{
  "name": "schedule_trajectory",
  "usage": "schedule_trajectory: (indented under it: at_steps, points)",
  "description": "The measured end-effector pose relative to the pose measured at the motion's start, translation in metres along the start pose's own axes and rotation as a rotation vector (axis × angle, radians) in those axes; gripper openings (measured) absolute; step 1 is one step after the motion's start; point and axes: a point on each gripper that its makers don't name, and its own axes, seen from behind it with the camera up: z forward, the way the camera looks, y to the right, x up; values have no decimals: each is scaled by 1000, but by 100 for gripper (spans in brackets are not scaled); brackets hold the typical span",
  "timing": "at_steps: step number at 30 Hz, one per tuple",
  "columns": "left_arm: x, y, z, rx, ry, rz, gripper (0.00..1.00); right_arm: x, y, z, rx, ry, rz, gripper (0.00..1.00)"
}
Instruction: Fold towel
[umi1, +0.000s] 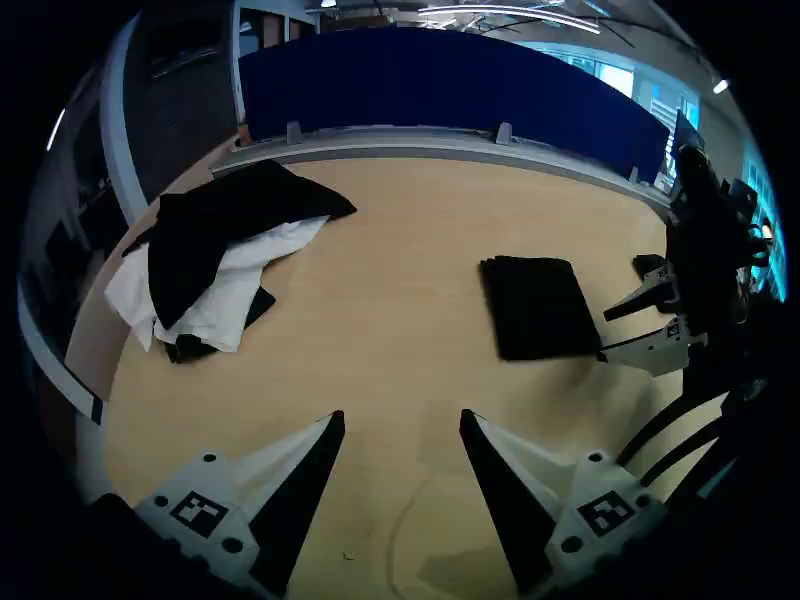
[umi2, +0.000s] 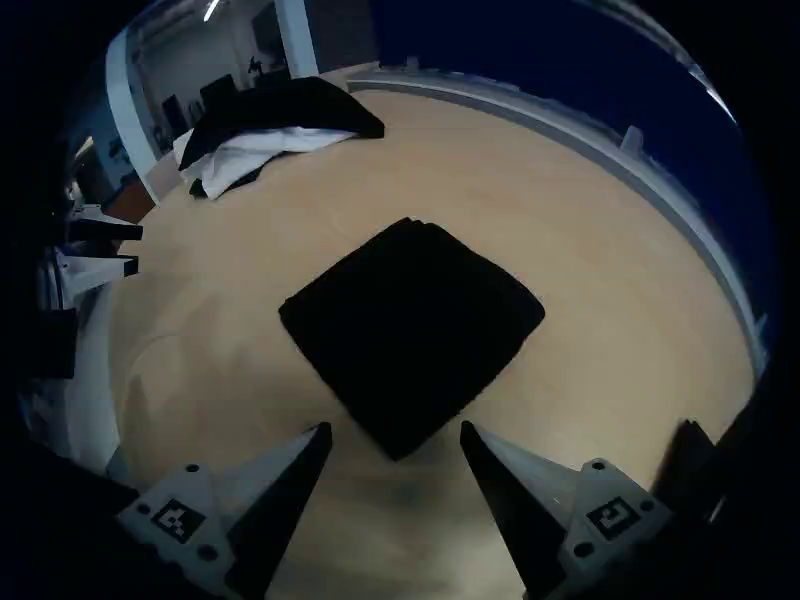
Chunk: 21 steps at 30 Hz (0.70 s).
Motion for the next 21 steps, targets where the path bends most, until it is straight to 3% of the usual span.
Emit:
schedule_trajectory:
  at_steps: [5, 14, 19, 21]
  points:
    - [0, -1, 1, -1, 0, -6, 85, -8, -2, 3, 1, -16, 1, 98]
    - [-1, -1, 4, -1, 0, -4, 85, -10, -3, 7, 4, -21, 5, 84]
    - [0, -1, 5, -3, 1, -5, 85, -12, -4, 7, 7, -27, 6, 64]
    - [0, -1, 5, -4, 2, -5, 85, -13, -4, 7, 7, -31, 5, 61]
